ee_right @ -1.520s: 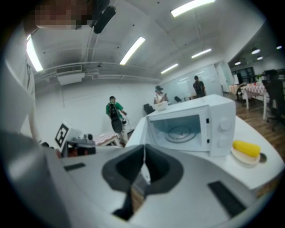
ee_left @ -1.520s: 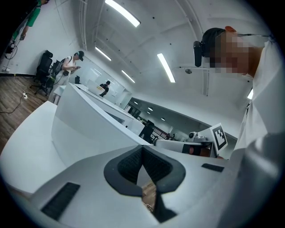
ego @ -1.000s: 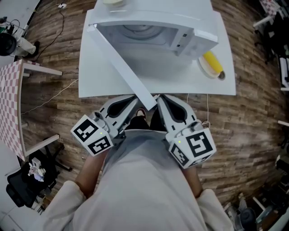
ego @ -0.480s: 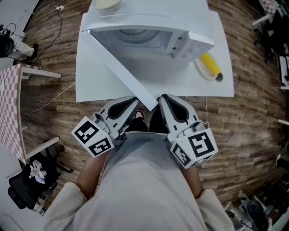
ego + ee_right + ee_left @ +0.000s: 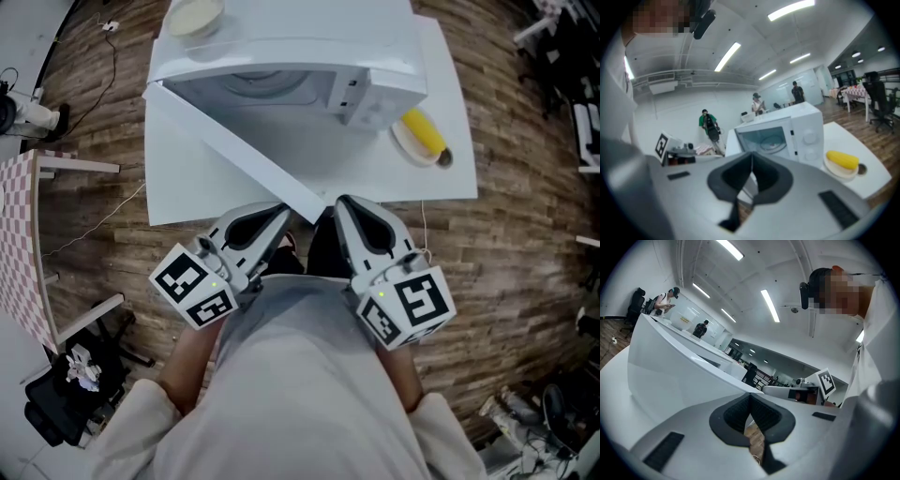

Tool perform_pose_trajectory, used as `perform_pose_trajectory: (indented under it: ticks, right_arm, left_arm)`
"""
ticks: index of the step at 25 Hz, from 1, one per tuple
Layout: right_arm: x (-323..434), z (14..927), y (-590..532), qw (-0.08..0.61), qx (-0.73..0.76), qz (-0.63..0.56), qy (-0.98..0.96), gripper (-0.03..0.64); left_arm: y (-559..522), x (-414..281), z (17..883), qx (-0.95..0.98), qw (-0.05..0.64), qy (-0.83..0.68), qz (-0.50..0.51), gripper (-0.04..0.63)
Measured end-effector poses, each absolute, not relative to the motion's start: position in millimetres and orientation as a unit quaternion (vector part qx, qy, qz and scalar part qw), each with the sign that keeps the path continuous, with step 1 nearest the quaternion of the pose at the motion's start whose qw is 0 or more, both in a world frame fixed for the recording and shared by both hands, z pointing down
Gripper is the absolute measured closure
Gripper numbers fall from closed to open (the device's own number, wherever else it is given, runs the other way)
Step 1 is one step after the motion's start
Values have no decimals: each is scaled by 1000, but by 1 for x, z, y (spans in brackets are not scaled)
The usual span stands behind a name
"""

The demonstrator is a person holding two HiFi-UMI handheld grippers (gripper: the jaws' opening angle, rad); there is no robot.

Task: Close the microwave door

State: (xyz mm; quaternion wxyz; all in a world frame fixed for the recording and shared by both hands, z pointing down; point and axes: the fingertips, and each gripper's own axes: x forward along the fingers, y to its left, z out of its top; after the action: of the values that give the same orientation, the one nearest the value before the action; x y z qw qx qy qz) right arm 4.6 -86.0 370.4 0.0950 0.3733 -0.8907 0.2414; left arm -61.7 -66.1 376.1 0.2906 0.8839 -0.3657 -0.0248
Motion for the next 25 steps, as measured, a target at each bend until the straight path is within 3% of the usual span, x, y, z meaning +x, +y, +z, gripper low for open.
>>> perform_pose_trajectory:
  ticks: [25]
  right_arm:
    - [26, 367, -110, 83, 374, 247, -890, 594]
  left_arm:
    - [-92, -34, 382, 892, 299, -338, -21, 577]
